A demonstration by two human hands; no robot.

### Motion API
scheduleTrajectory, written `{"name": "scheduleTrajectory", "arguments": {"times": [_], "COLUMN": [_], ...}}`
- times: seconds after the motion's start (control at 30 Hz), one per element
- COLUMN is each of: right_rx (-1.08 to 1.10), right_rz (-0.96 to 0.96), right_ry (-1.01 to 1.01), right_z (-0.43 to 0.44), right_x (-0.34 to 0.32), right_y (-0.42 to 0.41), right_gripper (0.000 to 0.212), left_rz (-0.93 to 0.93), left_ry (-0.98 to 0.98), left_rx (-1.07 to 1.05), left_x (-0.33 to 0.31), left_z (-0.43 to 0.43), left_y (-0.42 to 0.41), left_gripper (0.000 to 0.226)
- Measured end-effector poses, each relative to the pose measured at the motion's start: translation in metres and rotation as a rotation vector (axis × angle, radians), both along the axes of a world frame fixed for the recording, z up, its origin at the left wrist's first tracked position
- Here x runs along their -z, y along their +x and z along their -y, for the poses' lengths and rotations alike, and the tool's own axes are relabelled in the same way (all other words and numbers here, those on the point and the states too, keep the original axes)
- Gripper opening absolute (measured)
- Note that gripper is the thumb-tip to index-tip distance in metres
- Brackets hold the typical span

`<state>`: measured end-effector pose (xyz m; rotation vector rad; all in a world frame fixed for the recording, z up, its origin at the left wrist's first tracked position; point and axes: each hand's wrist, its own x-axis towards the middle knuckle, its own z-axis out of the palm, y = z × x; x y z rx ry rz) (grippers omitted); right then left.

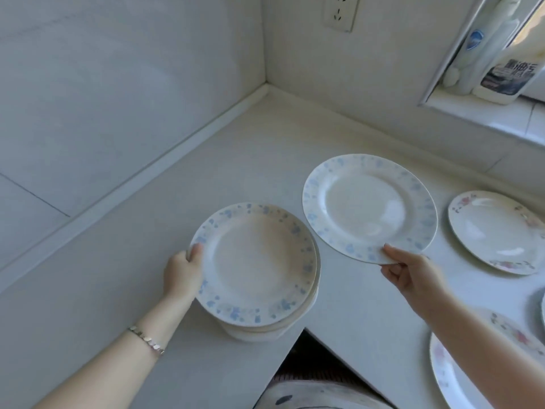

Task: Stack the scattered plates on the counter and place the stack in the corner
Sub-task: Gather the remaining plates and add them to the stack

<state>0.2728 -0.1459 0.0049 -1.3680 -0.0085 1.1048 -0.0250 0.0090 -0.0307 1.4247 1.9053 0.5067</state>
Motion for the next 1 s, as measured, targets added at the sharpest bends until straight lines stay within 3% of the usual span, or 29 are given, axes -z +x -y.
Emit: {"name": "scheduleTrajectory", "arguments": {"times": [0.17, 0.33, 0.4, 0.47, 0.53, 0.67, 0.9, 1.0], "right_rx": [-0.064, -0.115, -0.134, -0.143, -0.147, -0.148, -0.341, -0.500], "right_rz": [0.018, 0.030, 0.038, 0.042, 0.037, 0.035, 0.087, 0.143], "right_ry": [0.000, -0.008, -0.012, -0.016, -0.020, -0.023, 0.006, -0.021], "right_z": [-0.013, -0.019, -0.018, -0.017, -0.015, -0.013, -0.007, -0.006], "right_x": [-0.001, 0.002, 0.004, 0.006, 0.010, 0.015, 0.017, 0.020], "right_y": [0.008, 0.011, 0.013, 0.015, 0.017, 0.017, 0.014, 0.004], "right_gripper": [0.018, 0.018, 0.017, 0.015, 0.013, 0.012, 0.006, 0.056], "left_rz": [-0.443, -0.519, -0.299, 0.103, 0.366, 0.457, 0.549, 0.591], "left_ry": [0.082, 0.136, 0.127, 0.032, -0.002, 0.047, 0.063, 0.069], "left_rx": [0.305, 0.292, 0.169, -0.009, -0.148, -0.183, -0.183, -0.190], "left_x": [-0.003, 0.005, 0.013, 0.020, 0.028, 0.031, 0.029, 0.029], "left_z": [-0.007, 0.000, 0.007, 0.016, 0.023, 0.028, 0.027, 0.026], "left_y": [-0.012, -0.012, -0.008, 0.003, 0.013, 0.016, 0.012, 0.012], "left_gripper": [0.047, 0.041, 0.031, 0.019, 0.026, 0.047, 0.037, 0.032]}}
